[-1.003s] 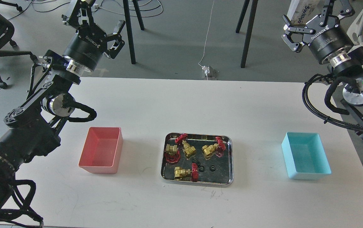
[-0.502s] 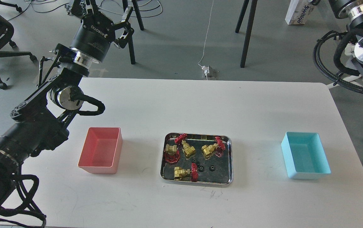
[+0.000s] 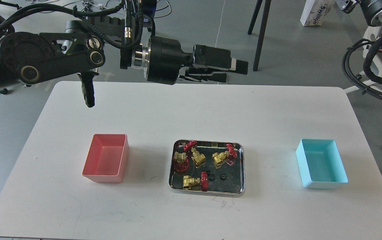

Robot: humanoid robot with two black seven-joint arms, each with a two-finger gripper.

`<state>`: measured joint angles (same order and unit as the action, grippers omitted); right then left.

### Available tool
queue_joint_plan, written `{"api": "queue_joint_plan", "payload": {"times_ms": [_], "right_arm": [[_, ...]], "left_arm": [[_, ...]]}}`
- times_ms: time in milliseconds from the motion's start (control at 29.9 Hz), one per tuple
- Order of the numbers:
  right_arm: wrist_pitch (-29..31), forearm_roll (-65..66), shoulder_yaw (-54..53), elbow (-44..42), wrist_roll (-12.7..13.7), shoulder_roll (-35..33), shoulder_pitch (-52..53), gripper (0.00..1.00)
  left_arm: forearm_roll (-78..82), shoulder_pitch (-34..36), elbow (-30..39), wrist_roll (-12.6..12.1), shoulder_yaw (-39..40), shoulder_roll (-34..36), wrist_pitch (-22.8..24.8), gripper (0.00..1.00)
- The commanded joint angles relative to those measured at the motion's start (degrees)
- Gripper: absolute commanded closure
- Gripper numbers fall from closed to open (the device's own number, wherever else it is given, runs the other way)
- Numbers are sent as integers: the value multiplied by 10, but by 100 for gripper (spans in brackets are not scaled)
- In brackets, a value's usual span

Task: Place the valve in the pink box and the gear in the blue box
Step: 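Lower the left gripper onto a red-handled brass valve in the tray, then close the left gripper on the valve's red handle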

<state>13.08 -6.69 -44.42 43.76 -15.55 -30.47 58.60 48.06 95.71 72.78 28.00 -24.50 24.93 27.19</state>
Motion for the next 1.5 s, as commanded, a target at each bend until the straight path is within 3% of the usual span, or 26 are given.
{"api": "queue_joint_plan", "payload": {"times_ms": [0,134,234,401,502,970,1471], "right_arm": [[0,0,0,0,0,0,-13,0],[-3,1,1,0,0,1,-18,0],[-11,3,3,-1,3,1,-13,0],[-21,5,3,-9,59,11,16,0],[-23,5,3,-24,76,32,27,0],[-23,6,4,-27,76,44,4,0],[-23,6,4,-26,76,43,-16,0]], "left_arm": [[148,20,8,0,-126,-43,-69,8],[209,12,3,0,-229,-89,-156,8],[215,-13,-11,0,-243,-96,-190,8],[236,-77,-63,0,-242,-108,-216,8],[248,-103,-98,0,-242,-119,-237,8],[249,-164,-176,0,-240,-128,-254,9],[248,-201,-225,0,-240,-162,-273,20]]}}
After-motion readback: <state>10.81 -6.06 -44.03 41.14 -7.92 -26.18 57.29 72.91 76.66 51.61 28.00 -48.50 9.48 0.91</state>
